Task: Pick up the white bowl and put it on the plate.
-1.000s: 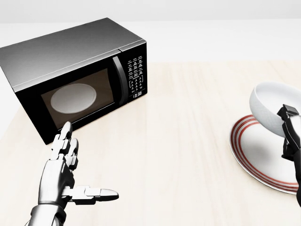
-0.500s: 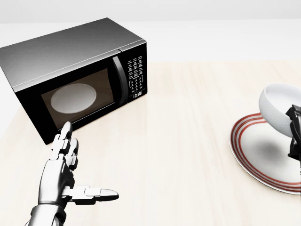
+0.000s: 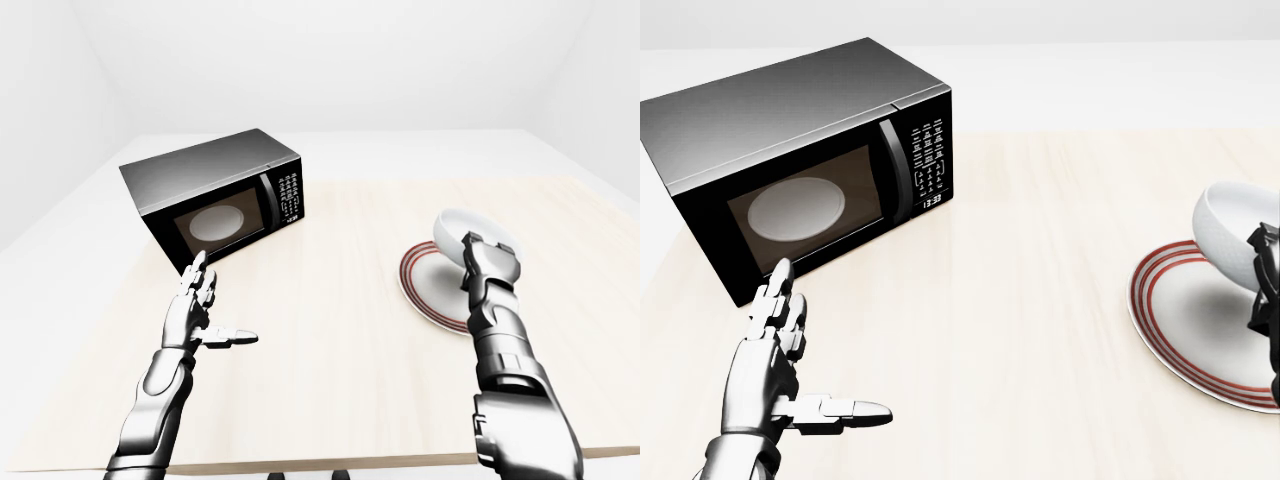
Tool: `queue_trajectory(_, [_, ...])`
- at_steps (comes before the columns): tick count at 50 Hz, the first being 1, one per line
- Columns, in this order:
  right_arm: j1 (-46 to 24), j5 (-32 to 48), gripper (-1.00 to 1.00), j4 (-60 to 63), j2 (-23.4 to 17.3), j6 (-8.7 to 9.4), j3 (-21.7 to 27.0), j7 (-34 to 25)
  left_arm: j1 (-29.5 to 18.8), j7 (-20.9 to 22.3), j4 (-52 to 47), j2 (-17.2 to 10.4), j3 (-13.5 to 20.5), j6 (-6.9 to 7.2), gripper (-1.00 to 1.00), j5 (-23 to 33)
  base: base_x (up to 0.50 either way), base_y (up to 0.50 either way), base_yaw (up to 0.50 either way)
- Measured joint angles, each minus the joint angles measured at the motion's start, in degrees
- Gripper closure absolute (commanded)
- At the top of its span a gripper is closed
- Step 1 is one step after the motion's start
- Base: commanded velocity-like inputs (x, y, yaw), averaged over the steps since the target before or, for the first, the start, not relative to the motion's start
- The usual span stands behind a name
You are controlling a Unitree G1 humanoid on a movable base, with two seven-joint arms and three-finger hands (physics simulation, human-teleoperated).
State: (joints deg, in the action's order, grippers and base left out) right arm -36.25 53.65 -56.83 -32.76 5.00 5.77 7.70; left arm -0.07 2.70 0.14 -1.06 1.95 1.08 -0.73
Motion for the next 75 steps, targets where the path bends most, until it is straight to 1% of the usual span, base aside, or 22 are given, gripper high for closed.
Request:
queue_trajectory(49, [-0.88,-3.04,0.99,-8.54,0.46,0.00,-2.18,3.95,0.00,0.00,0.00,0.00,0.00,0.00,-1.00,0.00,0.00,0.00,0.00])
queue_trajectory(50, [-0.84,-3.07,0.91,-8.50,0.45,0.00,-2.21,3.94,0.00,0.00,0.00,0.00,0.00,0.00,-1.00,0.00,0.00,0.00,0.00])
queue_trajectory(51, [-0.81,-3.02,0.77,-8.45,0.42,0.00,-2.20,3.94,0.00,0.00,0.00,0.00,0.00,0.00,-1.00,0.00,0.00,0.00,0.00])
queue_trajectory(52, [-0.77,-3.04,0.56,-8.40,0.43,0.00,-2.20,3.90,0.00,0.00,0.00,0.00,0.00,0.00,-1.00,0.00,0.00,0.00,0.00])
queue_trajectory(53, [-0.78,-2.87,0.40,-8.31,0.39,0.00,-2.17,4.01,0.00,0.00,0.00,0.00,0.00,0.00,-1.00,0.00,0.00,0.00,0.00])
queue_trajectory(55, [-0.80,-2.66,-0.30,-8.15,0.35,0.00,-2.13,4.14,0.00,0.00,0.00,0.00,0.00,0.00,-1.00,0.00,0.00,0.00,0.00])
queue_trajectory(56, [-0.79,-2.57,-1.00,-8.09,0.34,0.00,-2.12,4.17,0.00,-0.01,0.00,0.00,0.00,0.00,-1.00,0.00,0.00,0.00,0.00])
queue_trajectory(69, [-0.52,-1.86,-1.00,-5.77,0.21,0.00,-1.66,3.38,0.00,-0.01,0.00,0.00,0.00,0.00,-1.00,0.00,0.00,0.00,0.00])
queue_trajectory(72, [0.28,-1.65,-1.00,-2.82,0.27,0.00,-1.24,1.98,0.00,0.00,0.00,0.00,0.00,0.00,-1.00,0.00,0.00,0.00,0.00])
queue_trajectory(75, [1.87,-1.09,-1.00,3.01,0.55,0.00,-0.41,-0.78,0.00,0.00,0.00,0.00,0.00,0.00,-1.00,0.00,0.00,0.00,0.00])
